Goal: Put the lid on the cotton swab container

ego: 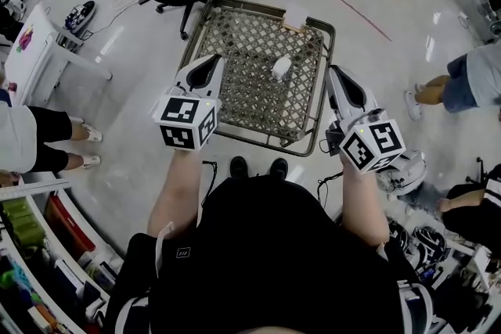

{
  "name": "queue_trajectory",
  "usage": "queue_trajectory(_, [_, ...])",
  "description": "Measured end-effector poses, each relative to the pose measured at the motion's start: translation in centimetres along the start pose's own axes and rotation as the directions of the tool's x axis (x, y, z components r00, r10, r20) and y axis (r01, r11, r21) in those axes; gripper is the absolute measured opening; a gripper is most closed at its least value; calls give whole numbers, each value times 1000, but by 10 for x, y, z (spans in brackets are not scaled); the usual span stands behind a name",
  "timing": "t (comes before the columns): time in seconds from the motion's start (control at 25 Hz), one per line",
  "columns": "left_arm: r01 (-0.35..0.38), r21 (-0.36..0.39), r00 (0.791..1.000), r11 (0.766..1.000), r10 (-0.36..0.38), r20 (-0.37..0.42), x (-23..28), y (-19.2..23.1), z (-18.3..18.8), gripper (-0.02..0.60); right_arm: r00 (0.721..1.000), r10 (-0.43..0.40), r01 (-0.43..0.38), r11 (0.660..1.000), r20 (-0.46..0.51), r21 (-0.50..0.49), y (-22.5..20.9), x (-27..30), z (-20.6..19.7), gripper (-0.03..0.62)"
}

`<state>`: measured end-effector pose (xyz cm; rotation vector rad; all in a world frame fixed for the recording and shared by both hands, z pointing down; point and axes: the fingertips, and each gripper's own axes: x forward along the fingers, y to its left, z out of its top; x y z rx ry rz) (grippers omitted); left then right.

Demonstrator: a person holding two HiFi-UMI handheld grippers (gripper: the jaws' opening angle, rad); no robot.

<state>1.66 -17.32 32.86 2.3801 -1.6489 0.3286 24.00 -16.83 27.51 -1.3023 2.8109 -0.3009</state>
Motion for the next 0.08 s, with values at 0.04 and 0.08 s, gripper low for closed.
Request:
queue_trajectory(0.04, [0,-1,1000,1000,0,-1,0,1,0,17,1000,1,-1,1000,1,5,0,1,1,8])
queue_trajectory(0.08, [1,-2,1000,1000,-1,-3,0,1,-1,17,1000,2,-2,1000,2,9,0,2,1,8])
